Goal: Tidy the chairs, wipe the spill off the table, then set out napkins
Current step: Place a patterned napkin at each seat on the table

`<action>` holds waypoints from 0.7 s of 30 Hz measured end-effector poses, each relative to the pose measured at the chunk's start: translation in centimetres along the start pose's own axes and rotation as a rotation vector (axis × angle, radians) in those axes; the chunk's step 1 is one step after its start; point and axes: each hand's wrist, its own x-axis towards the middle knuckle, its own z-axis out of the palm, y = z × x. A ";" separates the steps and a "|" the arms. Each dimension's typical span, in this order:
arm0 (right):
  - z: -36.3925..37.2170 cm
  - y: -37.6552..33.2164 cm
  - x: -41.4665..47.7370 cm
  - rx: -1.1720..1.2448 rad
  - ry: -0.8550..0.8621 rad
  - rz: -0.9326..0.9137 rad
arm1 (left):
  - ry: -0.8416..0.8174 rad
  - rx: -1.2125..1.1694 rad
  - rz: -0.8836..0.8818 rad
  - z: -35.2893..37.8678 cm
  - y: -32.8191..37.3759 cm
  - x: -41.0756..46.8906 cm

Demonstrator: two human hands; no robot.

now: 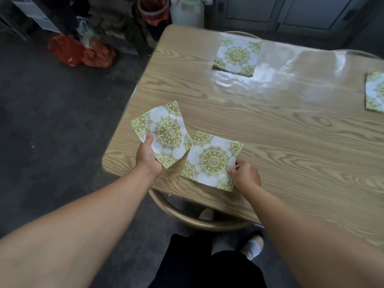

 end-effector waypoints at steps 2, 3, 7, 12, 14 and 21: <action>0.0 -0.6 0.2 -0.017 -0.017 -0.035 | 0.004 0.002 -0.006 0.2 0.0 -0.2; 0.1 -1.0 0.4 -0.014 -0.024 -0.042 | 0.004 0.001 -0.009 0.3 -0.1 -0.2; 0.3 -1.7 0.6 -0.017 -0.044 -0.068 | -0.003 -0.014 -0.001 0.6 0.2 -0.4; 0.9 -1.0 -0.2 -0.094 -0.049 -0.097 | 0.019 -0.018 0.035 0.5 1.4 -0.2; 1.0 -0.7 -0.4 -0.099 -0.054 -0.106 | 0.016 -0.022 0.045 0.4 1.6 -0.2; 0.7 -1.0 -0.4 -0.094 -0.042 -0.087 | -0.007 -0.031 0.055 0.9 1.5 -0.6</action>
